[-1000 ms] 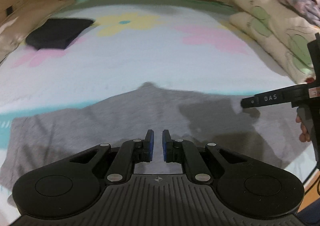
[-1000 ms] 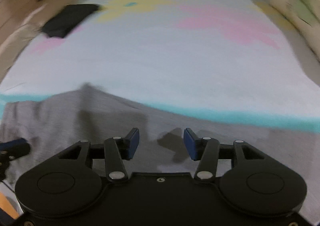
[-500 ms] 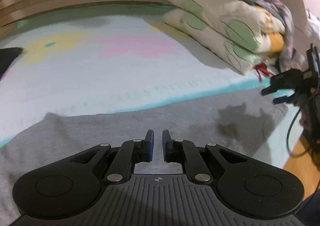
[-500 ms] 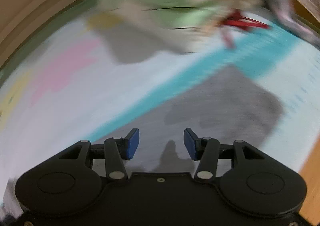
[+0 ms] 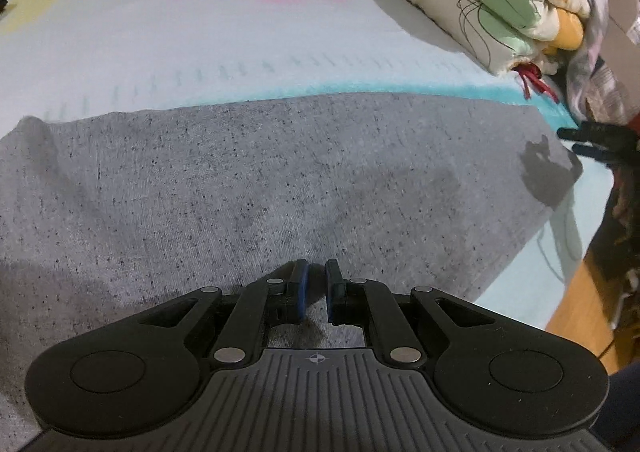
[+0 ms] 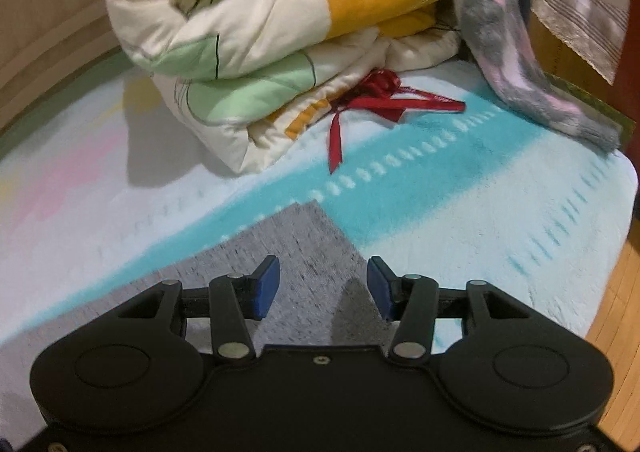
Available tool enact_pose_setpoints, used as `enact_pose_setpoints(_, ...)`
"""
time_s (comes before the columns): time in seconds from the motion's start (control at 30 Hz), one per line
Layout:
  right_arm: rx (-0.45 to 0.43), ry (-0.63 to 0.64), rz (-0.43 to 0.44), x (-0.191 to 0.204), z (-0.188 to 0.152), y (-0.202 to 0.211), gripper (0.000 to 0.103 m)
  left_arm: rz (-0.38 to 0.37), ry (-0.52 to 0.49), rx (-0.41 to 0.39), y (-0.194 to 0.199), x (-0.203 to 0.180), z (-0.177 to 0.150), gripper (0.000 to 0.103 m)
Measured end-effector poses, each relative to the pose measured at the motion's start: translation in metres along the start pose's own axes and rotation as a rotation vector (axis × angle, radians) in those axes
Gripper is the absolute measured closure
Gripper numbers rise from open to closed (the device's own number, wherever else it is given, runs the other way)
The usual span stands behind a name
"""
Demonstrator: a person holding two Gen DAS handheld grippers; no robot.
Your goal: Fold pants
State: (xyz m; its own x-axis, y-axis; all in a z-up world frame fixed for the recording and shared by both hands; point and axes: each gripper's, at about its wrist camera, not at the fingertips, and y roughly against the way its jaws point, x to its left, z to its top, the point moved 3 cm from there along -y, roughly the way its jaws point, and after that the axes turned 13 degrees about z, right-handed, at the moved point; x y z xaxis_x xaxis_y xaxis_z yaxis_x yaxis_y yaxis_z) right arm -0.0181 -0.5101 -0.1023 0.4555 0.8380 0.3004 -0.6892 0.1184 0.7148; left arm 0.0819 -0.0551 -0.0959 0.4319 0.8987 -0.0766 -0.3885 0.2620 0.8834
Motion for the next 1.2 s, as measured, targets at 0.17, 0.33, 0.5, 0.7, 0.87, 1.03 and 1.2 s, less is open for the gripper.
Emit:
enact_pose_setpoints(0.17, 0.041, 0.057, -0.002, -0.005, -0.015, -0.015, 0.046, -0.011, -0.004, -0.003, 0.000, 0.005, -0.002, 0.094)
enact_pose_setpoints(0.33, 0.056, 0.099, 0.011, -0.002, -0.019, -0.018, 0.052, -0.009, -0.022, -0.011, 0.001, 0.003, -0.002, 0.094)
enact_pose_setpoints(0.5, 0.079, 0.124, 0.007, 0.009, -0.015, -0.016, 0.091, -0.002, -0.004, -0.045, 0.005, -0.001, 0.001, 0.094)
enact_pose_setpoints(0.7, 0.055, 0.118, -0.086, 0.012, -0.012, -0.025, 0.092, 0.006, -0.047, -0.077, 0.010, -0.011, 0.001, 0.094)
enact_pose_setpoints(0.87, 0.057, -0.006, -0.022, 0.005, -0.001, -0.003, 0.049, 0.034, -0.055, -0.045, 0.000, -0.013, -0.002, 0.094)
enact_pose_setpoints(1.03, 0.060, -0.245, 0.044, -0.022, -0.003, 0.022, 0.026, 0.040, -0.056, -0.043, -0.001, -0.014, -0.001, 0.094)
enact_pose_setpoints(1.2, 0.124, -0.382, 0.082, -0.039, -0.017, 0.013, 0.033, 0.041, -0.066, -0.050, -0.001, -0.013, -0.002, 0.094)
